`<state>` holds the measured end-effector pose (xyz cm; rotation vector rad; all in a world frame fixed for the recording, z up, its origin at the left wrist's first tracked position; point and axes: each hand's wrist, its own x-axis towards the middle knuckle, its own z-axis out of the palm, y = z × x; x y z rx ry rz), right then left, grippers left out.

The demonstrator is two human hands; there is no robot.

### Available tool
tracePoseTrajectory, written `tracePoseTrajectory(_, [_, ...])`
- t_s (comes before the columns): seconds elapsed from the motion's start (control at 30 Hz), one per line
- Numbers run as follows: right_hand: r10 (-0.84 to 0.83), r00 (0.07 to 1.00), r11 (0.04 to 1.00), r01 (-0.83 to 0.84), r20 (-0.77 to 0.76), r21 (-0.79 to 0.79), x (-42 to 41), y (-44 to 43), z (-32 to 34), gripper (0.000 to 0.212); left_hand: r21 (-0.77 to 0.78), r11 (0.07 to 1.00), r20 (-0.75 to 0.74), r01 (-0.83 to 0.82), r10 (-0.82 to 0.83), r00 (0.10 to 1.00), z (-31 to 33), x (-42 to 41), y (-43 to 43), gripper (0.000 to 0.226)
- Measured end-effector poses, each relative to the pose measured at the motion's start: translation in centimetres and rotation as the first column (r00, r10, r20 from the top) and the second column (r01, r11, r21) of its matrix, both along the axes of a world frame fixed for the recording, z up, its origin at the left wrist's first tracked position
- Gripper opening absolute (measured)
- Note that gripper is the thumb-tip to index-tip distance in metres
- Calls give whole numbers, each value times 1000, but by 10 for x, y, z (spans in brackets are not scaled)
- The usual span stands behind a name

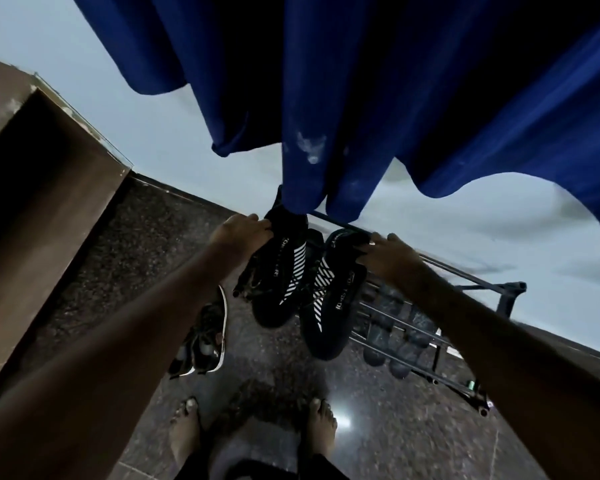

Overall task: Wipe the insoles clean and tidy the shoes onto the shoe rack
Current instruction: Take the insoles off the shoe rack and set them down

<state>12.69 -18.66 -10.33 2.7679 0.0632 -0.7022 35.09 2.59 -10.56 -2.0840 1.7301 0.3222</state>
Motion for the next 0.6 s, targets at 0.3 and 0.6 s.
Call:
tracePoseTrajectory(0.3, [-215, 972, 975, 207, 94, 81, -34, -7, -4, 12, -122, 992, 95, 43, -31, 995, -5, -3, -6, 22])
tracePoseTrajectory(0.6, [-772, 629, 613, 701, 91, 364, -157, 2, 34, 14, -338, 893, -132, -296, 266, 955, 37, -50, 37, 26])
